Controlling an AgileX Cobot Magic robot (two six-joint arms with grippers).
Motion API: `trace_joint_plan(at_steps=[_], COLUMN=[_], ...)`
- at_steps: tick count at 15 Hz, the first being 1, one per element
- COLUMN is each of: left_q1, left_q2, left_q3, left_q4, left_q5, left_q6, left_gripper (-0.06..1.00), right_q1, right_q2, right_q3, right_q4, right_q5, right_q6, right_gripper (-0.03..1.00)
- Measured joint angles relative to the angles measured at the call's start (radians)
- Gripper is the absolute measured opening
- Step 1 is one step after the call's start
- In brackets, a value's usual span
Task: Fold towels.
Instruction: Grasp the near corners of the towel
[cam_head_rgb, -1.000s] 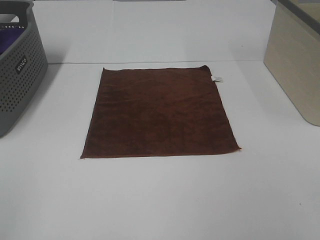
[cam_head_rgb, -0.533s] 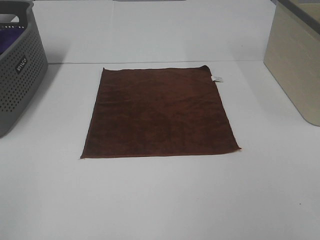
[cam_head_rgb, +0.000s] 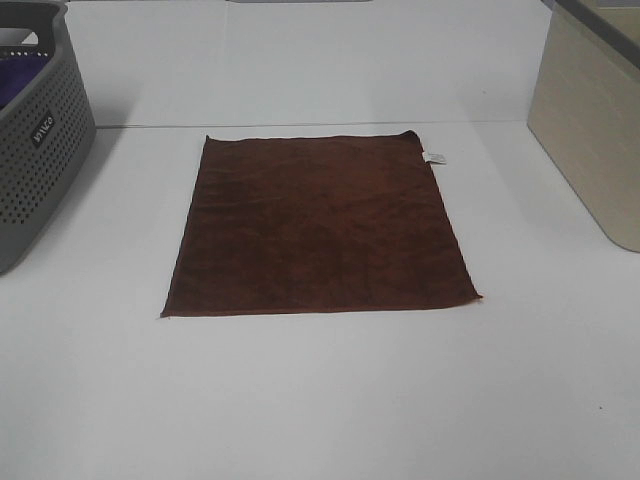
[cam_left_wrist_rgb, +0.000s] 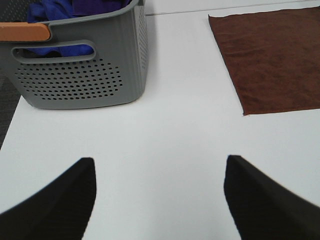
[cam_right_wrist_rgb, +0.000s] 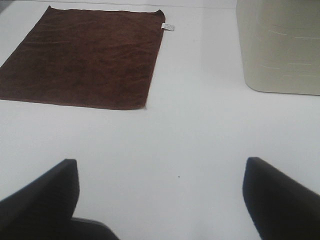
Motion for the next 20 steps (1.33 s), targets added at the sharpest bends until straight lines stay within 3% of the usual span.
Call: trace_joint_plan(at_steps=[20], left_q1=[0.0], left_q2=[0.0], left_q3=[0.0], left_q4=[0.0], left_q5=[0.0], left_q6=[0.0], left_gripper=[0.67], right_q1=[0.0], right_q2=[0.0], right_q3=[0.0], right_q4=[0.0], right_q5=[0.0], right_q6=[0.0], right_gripper=[0.85])
